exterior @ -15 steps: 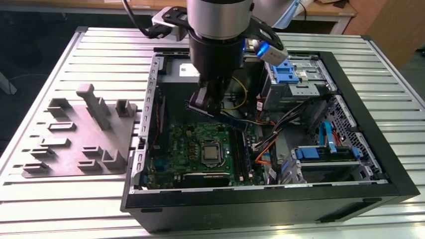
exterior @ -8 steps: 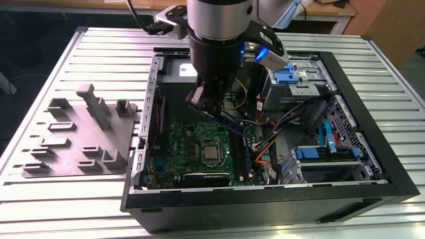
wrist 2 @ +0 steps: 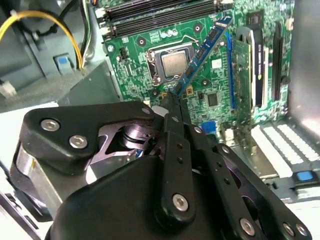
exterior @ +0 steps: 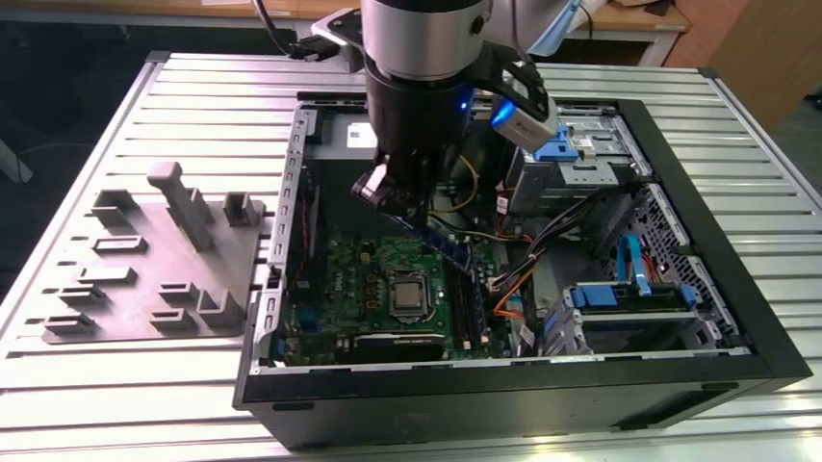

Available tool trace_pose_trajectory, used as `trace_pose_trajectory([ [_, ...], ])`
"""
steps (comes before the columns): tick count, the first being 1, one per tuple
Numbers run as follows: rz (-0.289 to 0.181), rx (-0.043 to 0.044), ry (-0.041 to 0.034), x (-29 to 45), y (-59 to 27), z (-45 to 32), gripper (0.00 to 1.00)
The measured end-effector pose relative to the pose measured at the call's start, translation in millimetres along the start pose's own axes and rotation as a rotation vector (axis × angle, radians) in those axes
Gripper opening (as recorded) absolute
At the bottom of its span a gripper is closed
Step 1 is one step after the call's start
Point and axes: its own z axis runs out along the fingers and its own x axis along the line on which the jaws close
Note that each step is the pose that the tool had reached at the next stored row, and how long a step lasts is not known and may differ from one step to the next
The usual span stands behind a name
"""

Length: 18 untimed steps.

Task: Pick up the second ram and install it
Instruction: 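Insert the second ram into the second slot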

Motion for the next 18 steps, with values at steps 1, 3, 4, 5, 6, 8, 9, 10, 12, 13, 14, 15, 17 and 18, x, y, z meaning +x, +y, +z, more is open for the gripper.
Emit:
trace_pose_trajectory([
  [1,0.018,0.0006,0.0002,0.0,0.0,0.2,0.11],
  [3,0.054,0.0018,0.0007,0.0,0.0,0.5,0.11],
  [4,0.073,0.0024,0.0009,0.0,0.0,0.7,0.11],
  [5,0.091,0.003,0.0011,0.0,0.0,0.8,0.11],
  [6,0.109,0.0036,0.0013,0.0,0.0,1.0,0.11],
  [8,0.145,0.0049,0.0018,0.0,0.0,1.3,0.11],
  [9,0.163,0.0054,0.0021,0.0,0.0,1.4,0.11],
  [10,0.182,0.0061,0.0023,0.0,0.0,1.6,0.11],
  [12,0.218,0.0073,0.0027,0.1,0.0,1.9,0.11],
  [13,0.236,0.0079,0.0029,0.1,0.0,2.0,0.11],
  [14,0.254,0.0085,0.0032,0.1,0.0,2.2,0.11],
  [15,0.272,0.009,0.0033,0.1,0.0,2.4,0.11],
  [17,0.308,0.0102,0.0038,0.1,0.0,2.7,0.11],
  [18,0.327,0.0109,0.0041,0.1,0.0,2.8,0.11],
])
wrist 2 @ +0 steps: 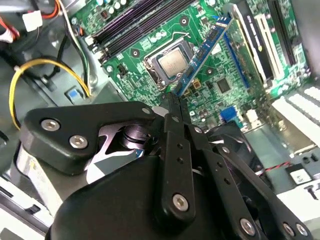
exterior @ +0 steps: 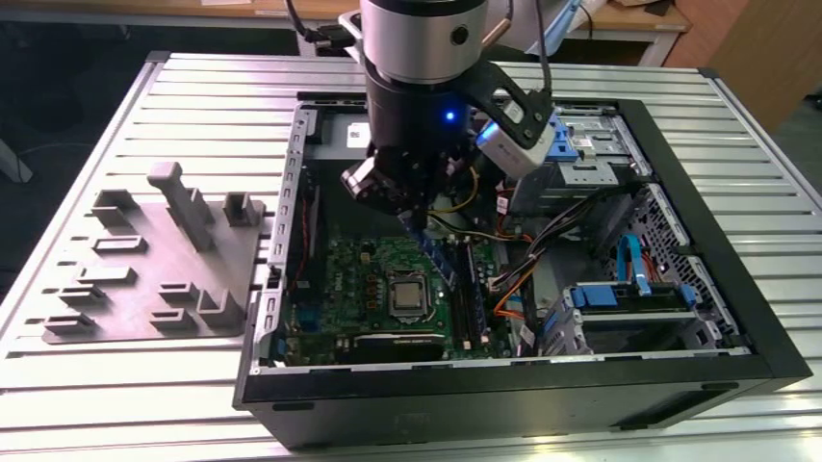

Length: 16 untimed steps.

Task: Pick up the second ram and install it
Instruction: 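Insert the second ram into the second slot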

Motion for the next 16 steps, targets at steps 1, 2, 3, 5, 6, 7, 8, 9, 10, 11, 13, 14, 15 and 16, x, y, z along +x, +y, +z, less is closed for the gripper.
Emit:
trace_pose_trajectory([
  [1,0.018,0.0006,0.0003,0.0,0.0,0.1,0.11],
  [2,0.036,0.0012,0.0005,0.0,0.0,0.2,0.11],
  [3,0.053,0.0018,0.0007,0.0,0.0,0.3,0.11],
  [5,0.089,0.003,0.0011,0.0,0.0,0.5,0.11],
  [6,0.106,0.0035,0.0013,0.0,0.0,0.6,0.11],
  [7,0.122,0.004,0.0015,0.0,0.0,0.7,0.11],
  [8,0.138,0.0046,0.0017,0.0,0.0,0.7,0.11],
  [9,0.154,0.0051,0.0019,0.0,0.0,0.8,0.11],
  [10,0.17,0.0056,0.0021,0.0,0.0,0.9,0.11],
  [11,0.185,0.0061,0.0023,0.0,0.0,0.9,0.11],
  [13,0.218,0.0072,0.0027,0.1,0.0,1.1,0.11],
  [14,0.234,0.0078,0.0029,0.1,0.0,1.1,0.11],
  [15,0.249,0.0083,0.0032,0.0,0.0,1.2,0.11],
  [16,0.265,0.0089,0.0034,0.1,0.0,1.3,0.11],
])
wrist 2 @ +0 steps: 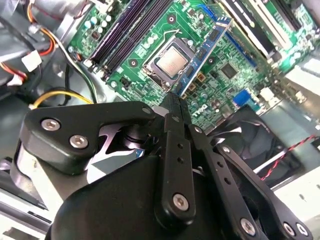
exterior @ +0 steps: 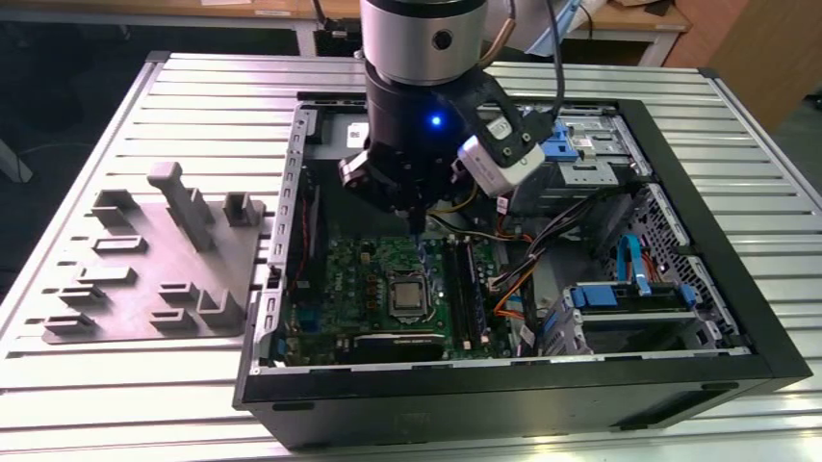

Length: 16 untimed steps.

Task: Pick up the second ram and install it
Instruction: 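Insert the second ram into the second slot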

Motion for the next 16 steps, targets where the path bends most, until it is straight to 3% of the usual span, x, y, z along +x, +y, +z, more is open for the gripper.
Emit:
trace_pose_trajectory([
  [11,0.181,0.006,0.0022,0.0,0.0,1.0,0.11],
  [16,0.191,0.0063,0.0023,0.1,0.0,1.0,0.11],
])
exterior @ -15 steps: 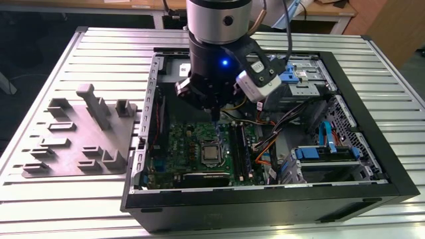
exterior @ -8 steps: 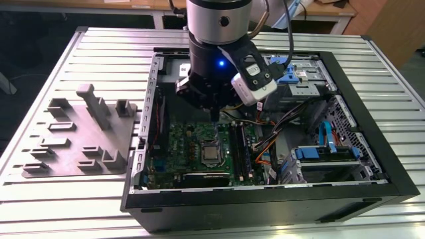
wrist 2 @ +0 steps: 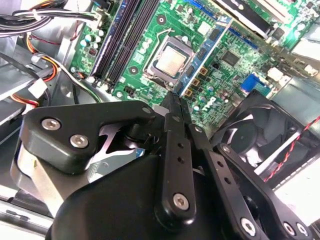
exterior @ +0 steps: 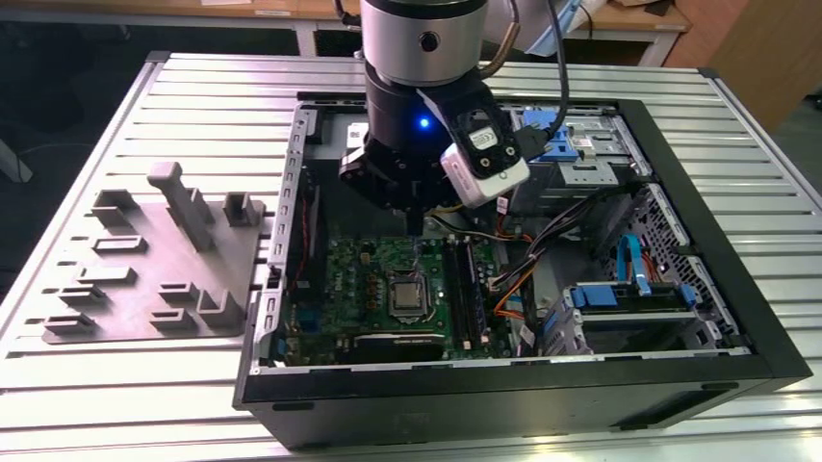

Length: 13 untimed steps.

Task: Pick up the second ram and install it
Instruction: 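Insert the second ram into the second slot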

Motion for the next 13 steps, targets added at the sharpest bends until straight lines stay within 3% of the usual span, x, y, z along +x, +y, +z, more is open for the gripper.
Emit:
trace_pose_trajectory([
  [6,0.0,-0.0004,0.0,-1.4,0.0,0.2,0.11],
  [13,0.0,-0.0019,0.0,-9.8,-0.1,0.7,0.11],
])
